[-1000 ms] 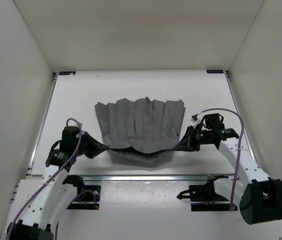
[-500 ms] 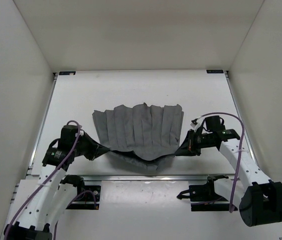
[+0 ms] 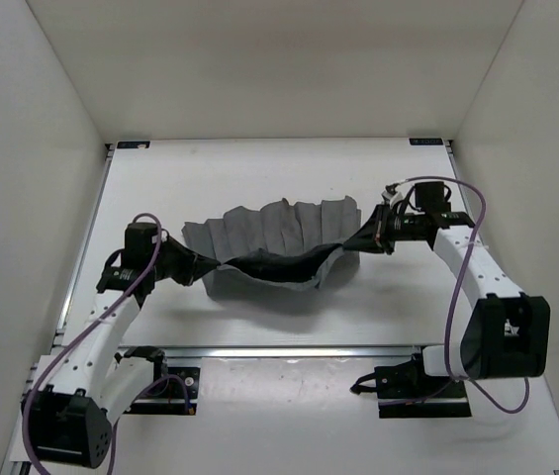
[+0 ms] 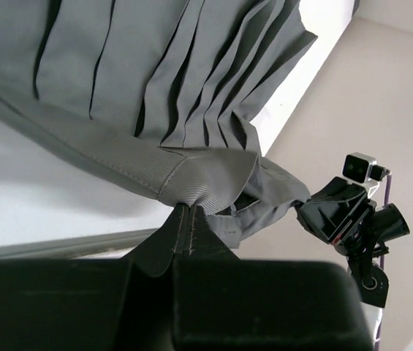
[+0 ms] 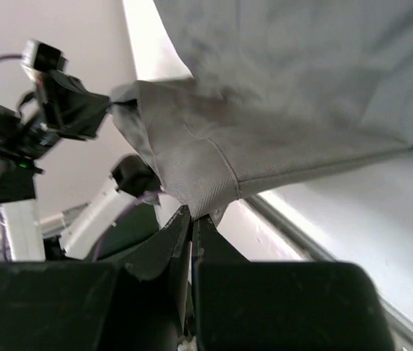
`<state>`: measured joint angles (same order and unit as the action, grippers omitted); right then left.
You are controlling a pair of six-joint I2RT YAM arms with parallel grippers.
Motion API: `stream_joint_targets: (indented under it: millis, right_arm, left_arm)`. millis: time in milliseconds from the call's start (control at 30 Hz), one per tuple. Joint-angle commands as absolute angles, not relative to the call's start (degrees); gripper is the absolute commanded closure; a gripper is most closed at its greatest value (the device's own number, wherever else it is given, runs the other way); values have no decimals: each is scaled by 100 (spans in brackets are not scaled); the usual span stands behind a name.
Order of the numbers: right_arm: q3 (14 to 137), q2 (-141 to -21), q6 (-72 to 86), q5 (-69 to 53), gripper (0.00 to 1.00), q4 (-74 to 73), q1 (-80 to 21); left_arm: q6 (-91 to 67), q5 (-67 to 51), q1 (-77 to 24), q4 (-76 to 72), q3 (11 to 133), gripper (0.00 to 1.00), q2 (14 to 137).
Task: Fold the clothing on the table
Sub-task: Fold the skirt
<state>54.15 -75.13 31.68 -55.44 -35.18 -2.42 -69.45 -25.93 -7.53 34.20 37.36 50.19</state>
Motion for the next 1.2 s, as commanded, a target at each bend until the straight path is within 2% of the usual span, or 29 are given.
stream_joint_targets:
  millis: [0, 400, 667, 867, 1167]
  right_arm:
    - [5888, -7926, 3533, -5906, 100, -2796, -150]
    - [6916, -9438, 4165, -6328, 100, -1548, -62]
    - [7190, -9527, 4289, -6495, 100, -1283, 360]
    - [6392, -8554, 3904, -6390, 100, -1844, 317]
    - [4608, -6489, 3516, -6293, 100, -2706, 220]
  left_arm:
    - [-7154, -2646, -677, 2690, 4051, 100, 5342]
    - [-7436, -2549, -370, 1688, 4394, 100, 6380]
    - [-7164, -2610, -272, 1784, 4859, 100, 6600]
    - [-7110, -2751, -483, 2179, 4633, 100, 6171]
    - [-7374, -2795, -711, 3416, 3560, 100, 4028]
